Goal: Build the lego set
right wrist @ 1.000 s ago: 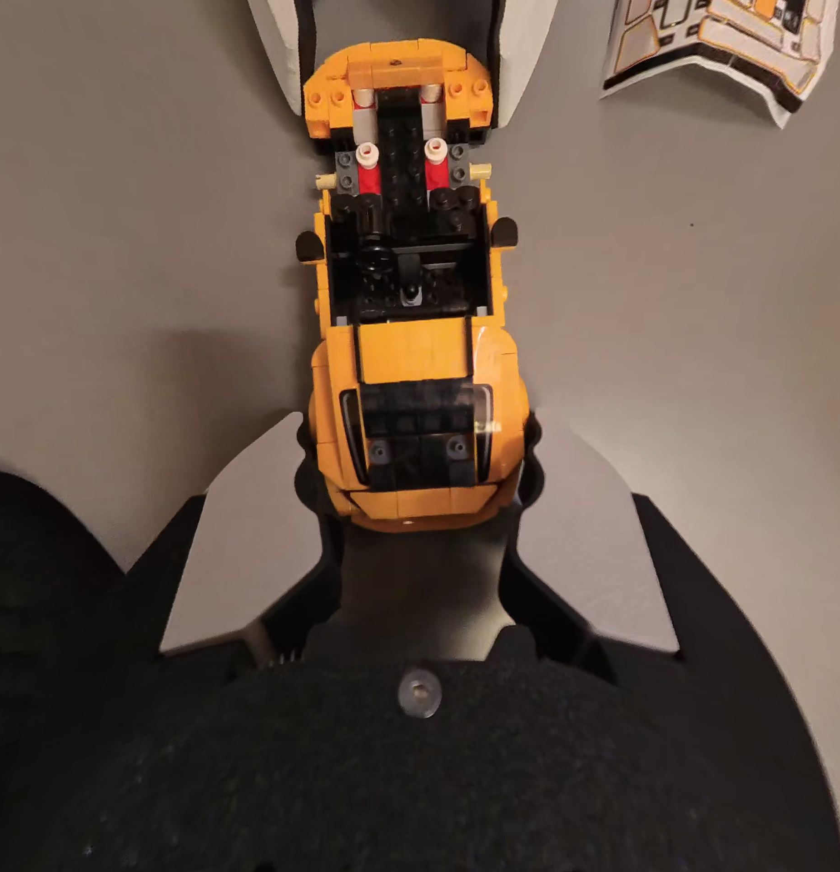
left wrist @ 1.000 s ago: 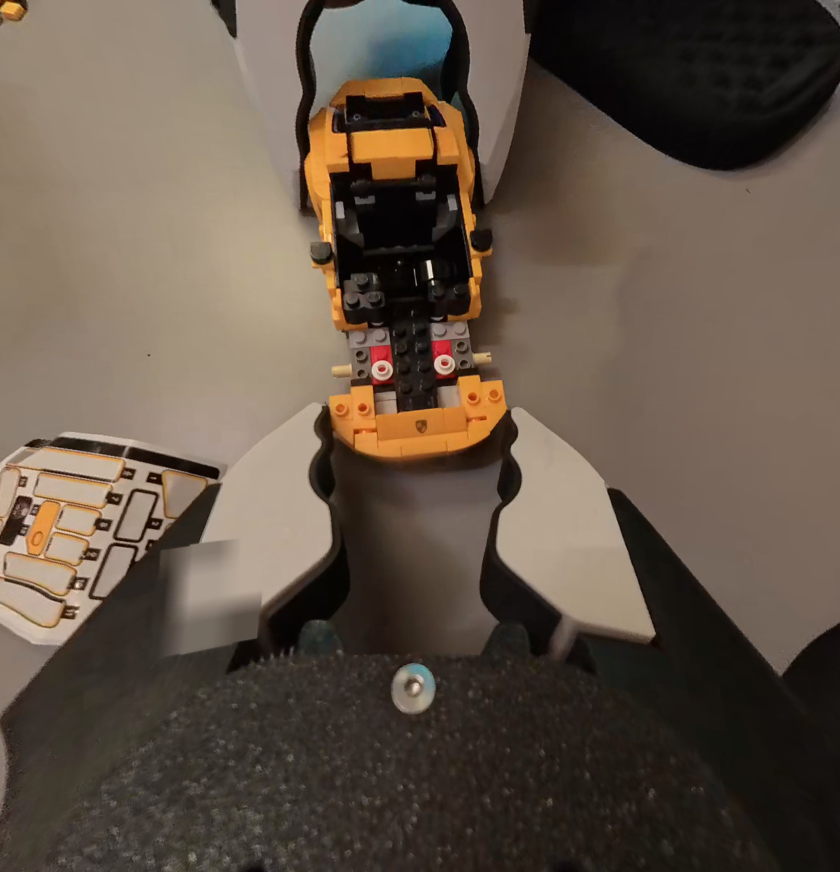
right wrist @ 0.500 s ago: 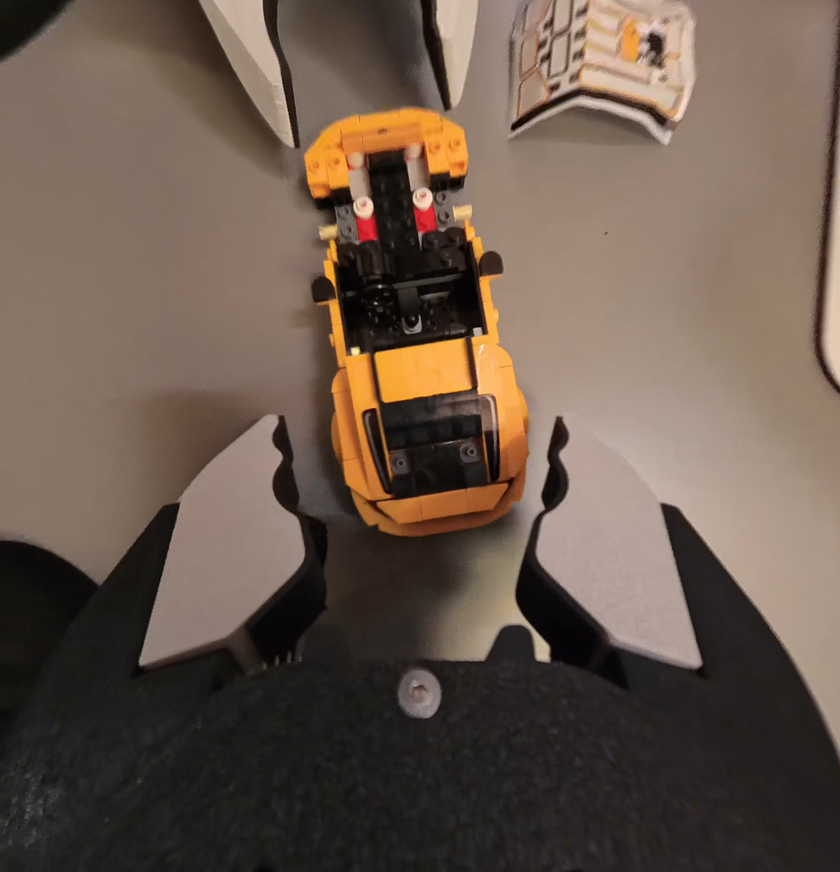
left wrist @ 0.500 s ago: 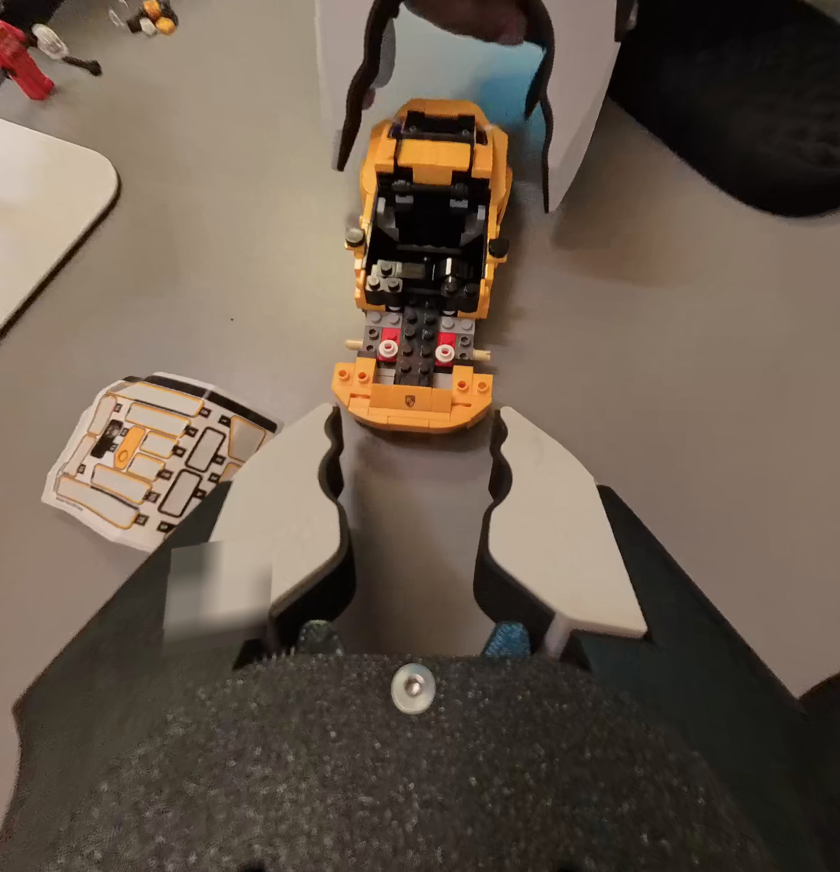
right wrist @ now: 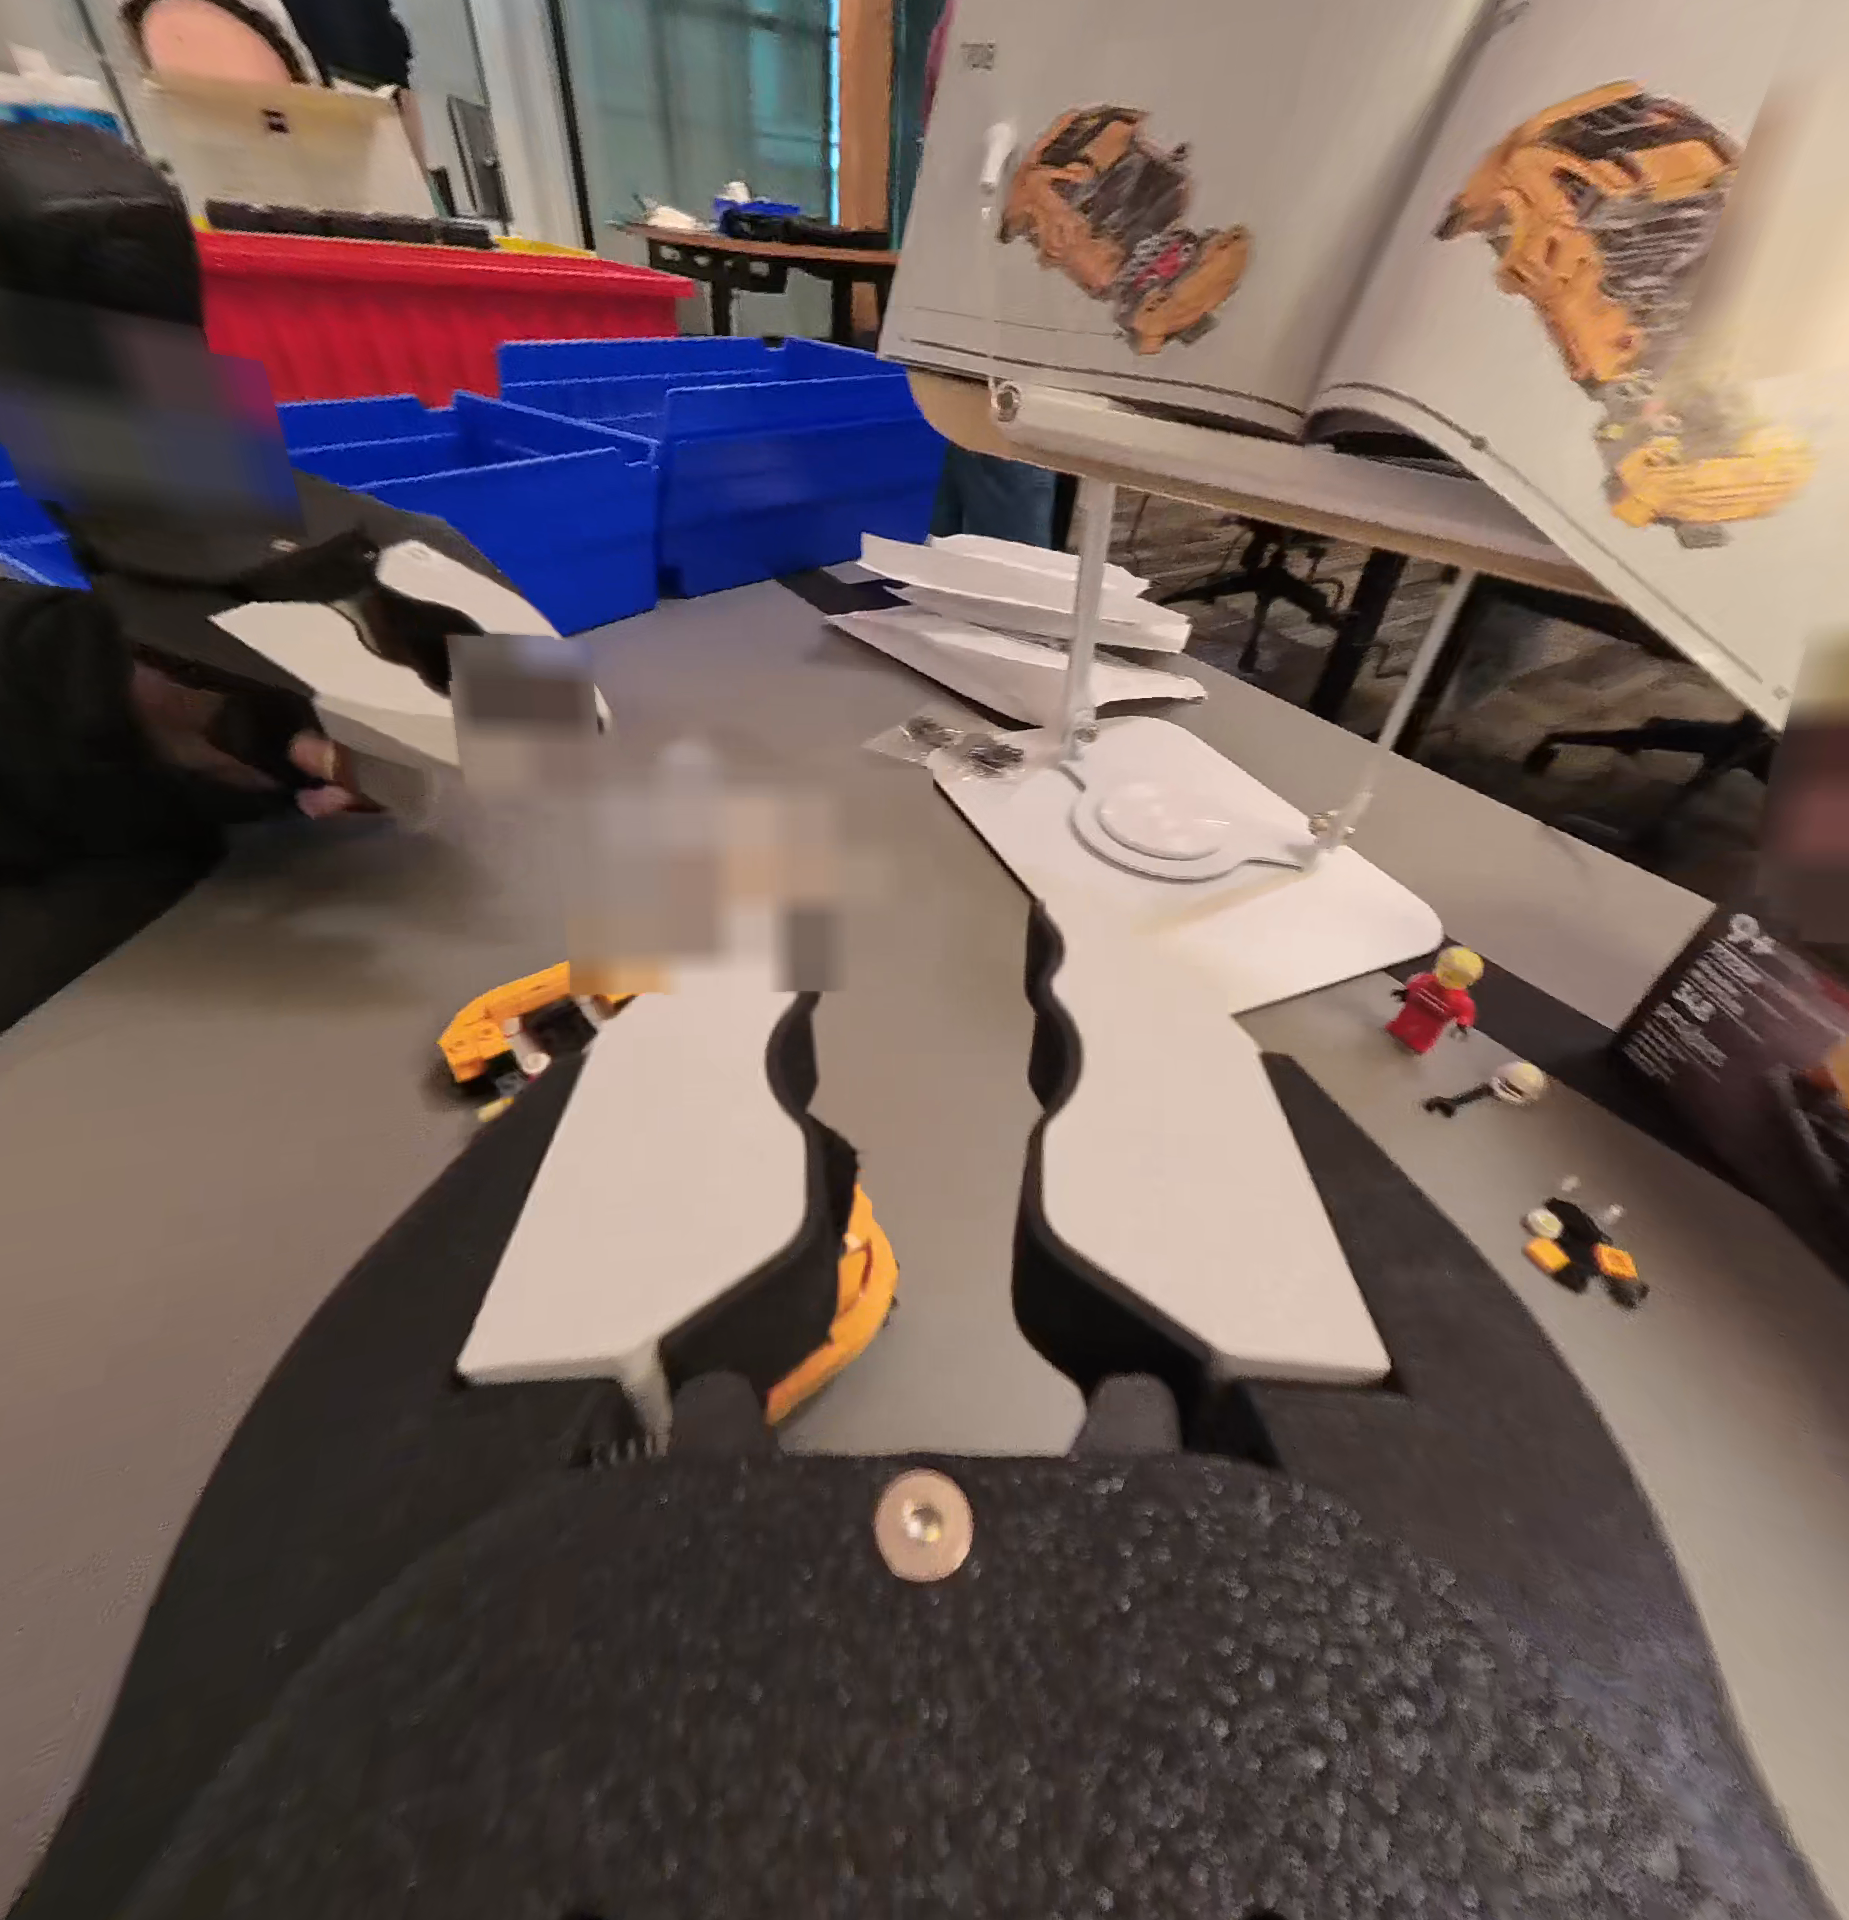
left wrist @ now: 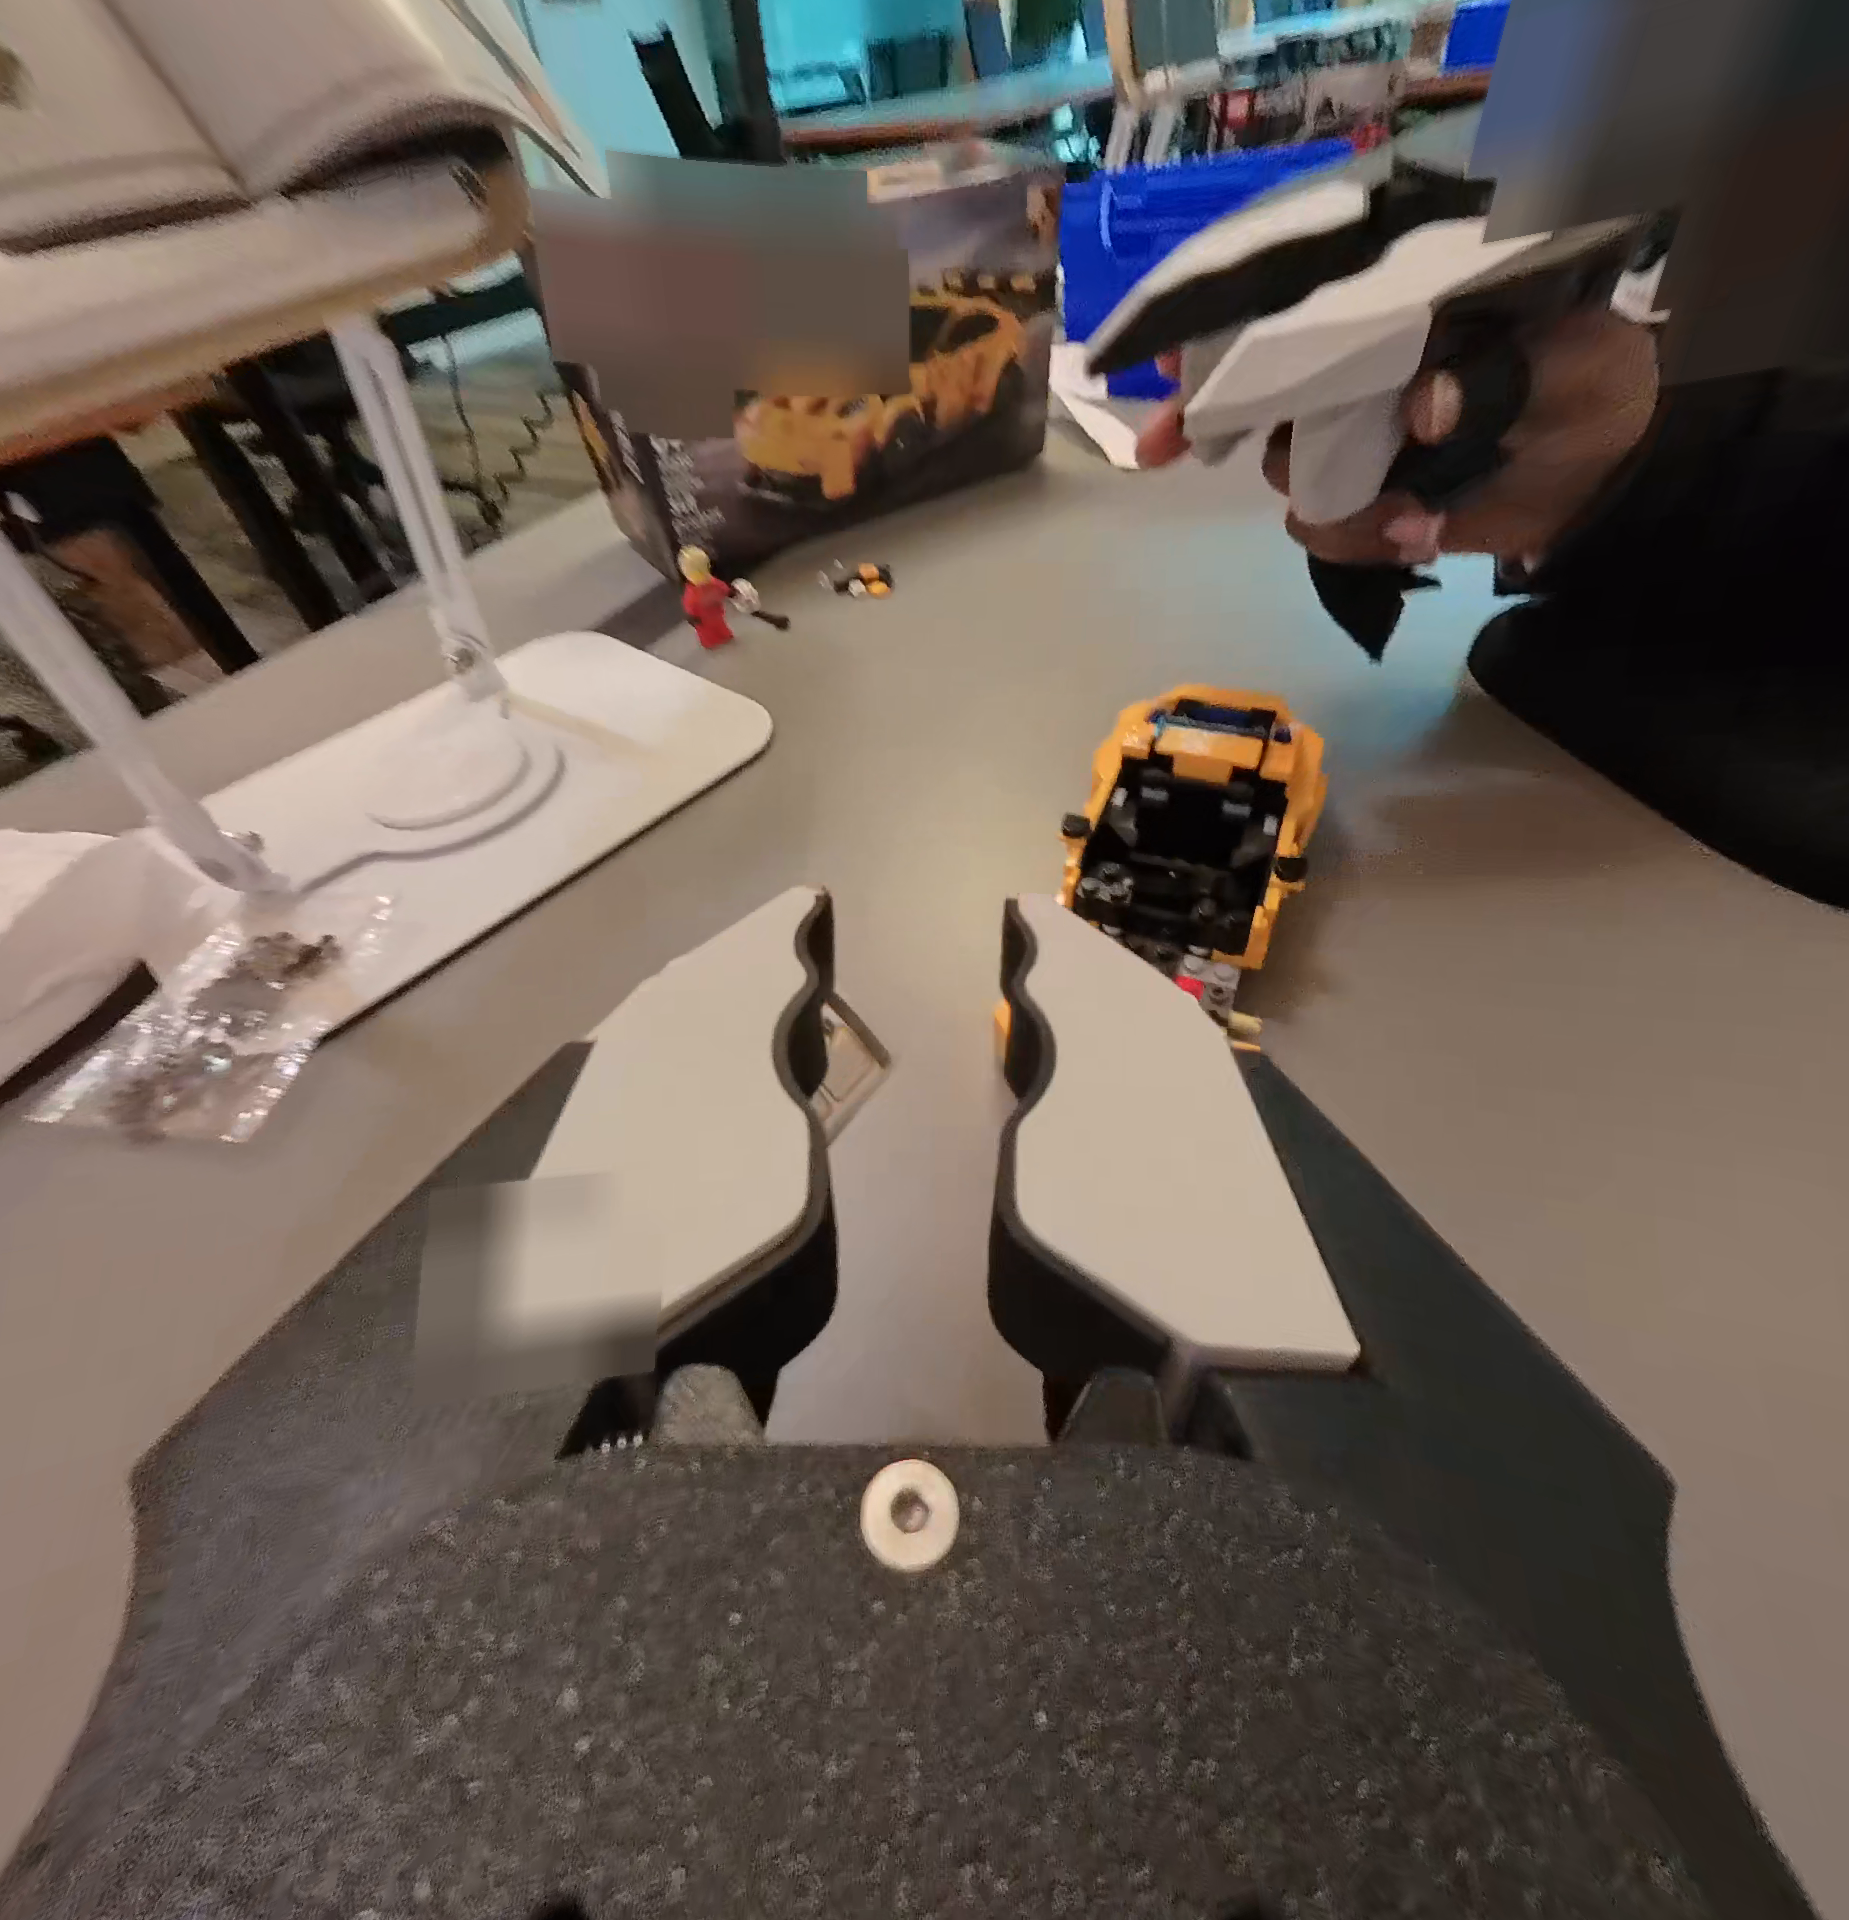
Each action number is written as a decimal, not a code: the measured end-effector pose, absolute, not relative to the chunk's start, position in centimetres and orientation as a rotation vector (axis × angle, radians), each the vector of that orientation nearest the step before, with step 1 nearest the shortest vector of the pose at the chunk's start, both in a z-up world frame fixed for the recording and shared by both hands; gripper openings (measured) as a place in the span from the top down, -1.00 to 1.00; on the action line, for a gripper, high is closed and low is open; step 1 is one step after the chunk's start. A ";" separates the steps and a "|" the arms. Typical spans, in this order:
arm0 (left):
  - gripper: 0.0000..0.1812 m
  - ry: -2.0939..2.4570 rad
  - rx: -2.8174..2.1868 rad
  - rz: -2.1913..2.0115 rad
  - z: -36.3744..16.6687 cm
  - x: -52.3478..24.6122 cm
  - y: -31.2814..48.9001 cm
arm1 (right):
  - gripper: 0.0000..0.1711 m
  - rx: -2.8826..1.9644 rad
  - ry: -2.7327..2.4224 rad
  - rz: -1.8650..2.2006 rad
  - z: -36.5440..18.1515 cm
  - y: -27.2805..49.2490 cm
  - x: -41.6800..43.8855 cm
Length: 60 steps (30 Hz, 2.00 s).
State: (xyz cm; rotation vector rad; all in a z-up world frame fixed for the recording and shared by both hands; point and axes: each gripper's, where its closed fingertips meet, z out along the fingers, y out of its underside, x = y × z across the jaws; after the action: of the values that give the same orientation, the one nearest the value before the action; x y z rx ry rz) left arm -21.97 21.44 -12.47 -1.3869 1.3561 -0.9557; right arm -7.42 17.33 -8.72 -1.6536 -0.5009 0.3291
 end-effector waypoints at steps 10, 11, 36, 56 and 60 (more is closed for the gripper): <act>1.00 1.239 -1.289 -0.875 -10.2 -23.0 22.5 | 1.00 -1.614 -0.376 0.220 -8.9 17.3 -5.0; 1.00 1.229 -1.292 -0.875 -10.2 -23.1 22.6 | 1.00 -1.604 -0.368 0.223 -8.7 17.2 -4.8; 1.00 1.064 -1.315 -0.871 -8.7 -24.7 25.0 | 1.00 -1.636 -0.310 0.150 -9.3 17.6 -3.4; 0.99 1.068 -1.321 -0.860 -8.9 -24.7 25.1 | 0.80 -1.603 -0.318 0.014 -8.0 18.8 -2.1; 0.99 1.036 -1.352 -0.909 -9.1 -24.7 25.4 | 0.66 -1.554 -0.528 -0.262 -4.9 22.8 0.1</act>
State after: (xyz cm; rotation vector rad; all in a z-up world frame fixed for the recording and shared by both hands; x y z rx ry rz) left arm -24.69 25.41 -9.06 -1.3519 1.0359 -0.9086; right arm 0.14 22.80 -4.91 -1.5535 -0.5277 -0.2620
